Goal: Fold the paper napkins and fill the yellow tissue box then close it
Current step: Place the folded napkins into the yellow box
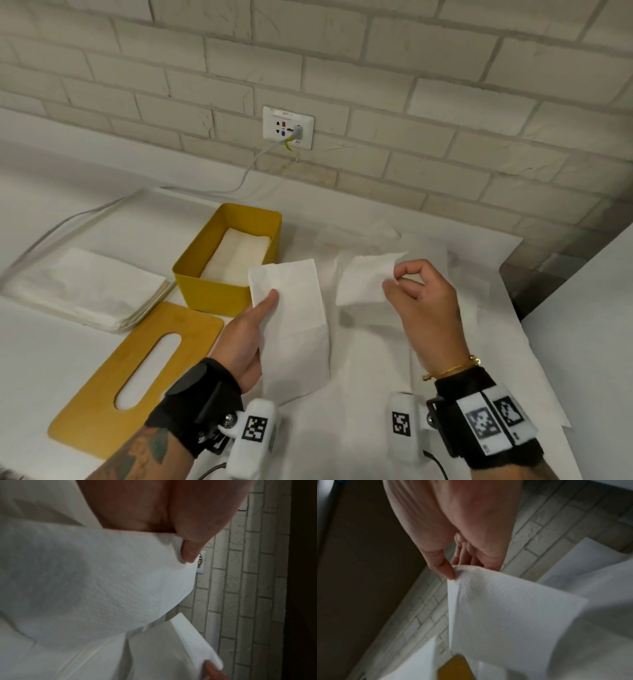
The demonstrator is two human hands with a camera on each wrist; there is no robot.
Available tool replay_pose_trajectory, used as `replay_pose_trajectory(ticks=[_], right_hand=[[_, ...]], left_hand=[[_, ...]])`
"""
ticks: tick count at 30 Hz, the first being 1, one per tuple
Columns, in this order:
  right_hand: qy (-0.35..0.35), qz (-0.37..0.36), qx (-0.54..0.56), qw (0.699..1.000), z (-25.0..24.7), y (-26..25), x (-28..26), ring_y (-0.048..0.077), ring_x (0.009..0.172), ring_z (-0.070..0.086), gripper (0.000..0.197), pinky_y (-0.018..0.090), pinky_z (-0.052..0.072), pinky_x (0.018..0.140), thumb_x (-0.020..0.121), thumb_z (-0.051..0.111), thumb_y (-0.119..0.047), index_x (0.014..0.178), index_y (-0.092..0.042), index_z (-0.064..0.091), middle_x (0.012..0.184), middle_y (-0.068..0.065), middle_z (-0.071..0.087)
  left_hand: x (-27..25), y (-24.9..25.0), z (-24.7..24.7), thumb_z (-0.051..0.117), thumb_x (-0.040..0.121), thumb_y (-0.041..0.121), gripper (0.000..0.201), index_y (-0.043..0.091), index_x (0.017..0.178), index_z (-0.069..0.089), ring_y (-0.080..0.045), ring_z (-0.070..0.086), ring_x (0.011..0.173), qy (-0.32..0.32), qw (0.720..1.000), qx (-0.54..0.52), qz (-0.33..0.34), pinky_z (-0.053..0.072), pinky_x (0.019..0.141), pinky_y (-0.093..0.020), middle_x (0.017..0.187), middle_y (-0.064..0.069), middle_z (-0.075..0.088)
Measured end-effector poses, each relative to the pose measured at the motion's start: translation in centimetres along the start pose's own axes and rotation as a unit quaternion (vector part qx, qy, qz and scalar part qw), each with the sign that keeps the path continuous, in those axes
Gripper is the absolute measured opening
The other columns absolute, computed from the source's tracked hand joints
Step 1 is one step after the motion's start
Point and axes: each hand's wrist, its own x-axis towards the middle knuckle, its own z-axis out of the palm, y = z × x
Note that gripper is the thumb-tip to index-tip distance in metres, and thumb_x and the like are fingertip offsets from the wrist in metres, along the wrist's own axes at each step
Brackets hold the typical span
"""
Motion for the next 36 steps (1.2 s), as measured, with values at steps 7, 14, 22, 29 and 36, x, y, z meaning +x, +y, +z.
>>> replay_pose_trajectory(ticks=[7, 14, 22, 29, 36], right_hand=[[-0.201, -0.019, 0.316, 0.927, 0.9, -6.6, -2.7, 0.021, 0.087, 0.072, 0.046, 0.028, 0.058, 0.069, 0.083, 0.062, -0.007, 0.126, -0.021, 0.059, 0.097, 0.013, 0.076], [-0.096, 0.128, 0.186, 0.969, 5.1, -0.8, -2.0, 0.025, 0.093, 0.075, 0.035, 0.037, 0.058, 0.081, 0.094, 0.064, -0.001, 0.124, -0.018, 0.060, 0.100, 0.008, 0.078], [-0.050, 0.156, 0.116, 0.980, 6.4, 1.9, -2.2, 0.016, 0.089, 0.075, 0.027, 0.039, 0.060, 0.083, 0.095, 0.067, -0.009, 0.116, -0.024, 0.060, 0.093, -0.003, 0.079], [-0.035, 0.166, 0.088, 0.982, 7.0, 2.4, -2.0, 0.016, 0.090, 0.075, 0.027, 0.044, 0.061, 0.087, 0.094, 0.068, -0.014, 0.115, -0.028, 0.058, 0.098, -0.002, 0.078], [-0.087, 0.188, 0.055, 0.977, 6.3, 3.5, -4.5, 0.007, 0.087, 0.073, 0.050, 0.025, 0.059, 0.074, 0.080, 0.083, -0.016, 0.117, -0.029, 0.051, 0.098, -0.007, 0.076]], left_hand=[[0.3, -0.6, 0.4, 0.045, 0.106, 0.038, 0.043, 0.012, 0.136, 0.060, -0.028, 0.073, 0.103, -0.041, 0.999, -0.022, -0.024, 0.060, 0.075, -0.036, 0.122, -0.014, 0.072], [0.3, -0.7, 1.0, 0.038, 0.107, 0.046, 0.053, 0.008, 0.135, 0.062, -0.030, 0.067, 0.118, -0.075, 0.997, -0.015, -0.001, 0.051, 0.099, -0.043, 0.128, -0.017, 0.069], [0.3, -0.7, 1.0, 0.021, 0.097, 0.072, 0.074, 0.022, 0.138, 0.058, -0.030, 0.065, 0.122, -0.083, 0.996, -0.016, -0.009, 0.046, 0.107, -0.050, 0.131, -0.013, 0.068], [0.4, -1.0, 1.1, 0.040, 0.100, 0.058, 0.059, 0.015, 0.136, 0.059, -0.033, 0.067, 0.119, -0.084, 0.996, -0.005, -0.020, 0.046, 0.108, -0.053, 0.128, -0.017, 0.069], [1.3, -1.2, 0.5, 0.050, 0.102, 0.039, 0.045, 0.008, 0.134, 0.059, -0.039, 0.068, 0.113, -0.067, 0.997, -0.017, -0.036, 0.050, 0.099, -0.055, 0.122, -0.022, 0.070]])
